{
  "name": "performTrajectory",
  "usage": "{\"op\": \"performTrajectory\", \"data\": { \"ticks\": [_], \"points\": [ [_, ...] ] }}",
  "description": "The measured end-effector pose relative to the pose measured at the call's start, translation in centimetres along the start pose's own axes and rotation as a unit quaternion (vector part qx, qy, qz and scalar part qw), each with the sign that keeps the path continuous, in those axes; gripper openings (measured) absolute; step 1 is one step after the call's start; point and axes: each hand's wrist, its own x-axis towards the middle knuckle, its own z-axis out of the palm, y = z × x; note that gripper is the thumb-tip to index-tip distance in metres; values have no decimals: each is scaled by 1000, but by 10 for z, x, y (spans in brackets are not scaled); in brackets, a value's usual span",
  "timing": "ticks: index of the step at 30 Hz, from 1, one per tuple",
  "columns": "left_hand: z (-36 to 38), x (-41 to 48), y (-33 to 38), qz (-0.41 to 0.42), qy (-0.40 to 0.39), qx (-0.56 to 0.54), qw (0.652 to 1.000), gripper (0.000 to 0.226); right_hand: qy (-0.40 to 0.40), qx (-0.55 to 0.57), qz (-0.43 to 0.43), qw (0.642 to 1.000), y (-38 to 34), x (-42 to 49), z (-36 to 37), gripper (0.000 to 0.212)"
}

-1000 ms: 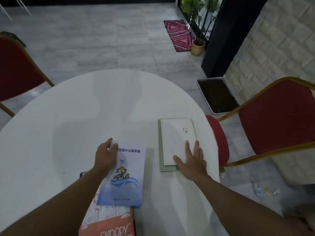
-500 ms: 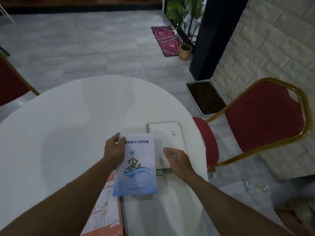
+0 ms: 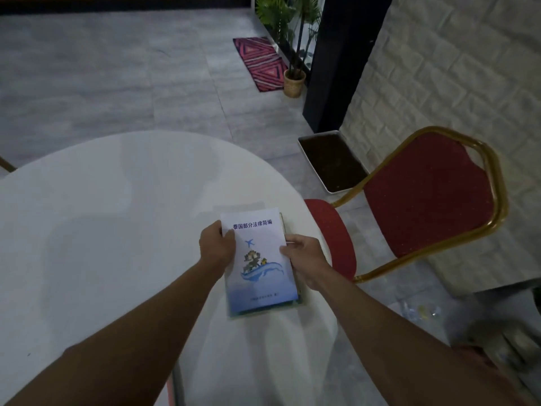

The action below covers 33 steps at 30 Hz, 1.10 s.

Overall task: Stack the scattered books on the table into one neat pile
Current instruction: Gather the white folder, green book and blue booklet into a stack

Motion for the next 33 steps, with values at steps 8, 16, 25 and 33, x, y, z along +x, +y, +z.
{"op": "performTrajectory", "data": {
  "ticks": [8,16,25,33],
  "points": [
    [17,3,-21,93,-54,234,966,50,109,-155,-38,981,9,16,5,24],
    [26,-22,-48,53,-69,95,992,41,4,-374,-20,927,41,16,17,61],
    [22,-18,-42,8,-111,184,977,56,13,-267,-23,963,54,19,23,49],
    [15,-16,-32,15,-163,199,966,58,3,-282,-11,959,52,20,22,55]
  ]
}}
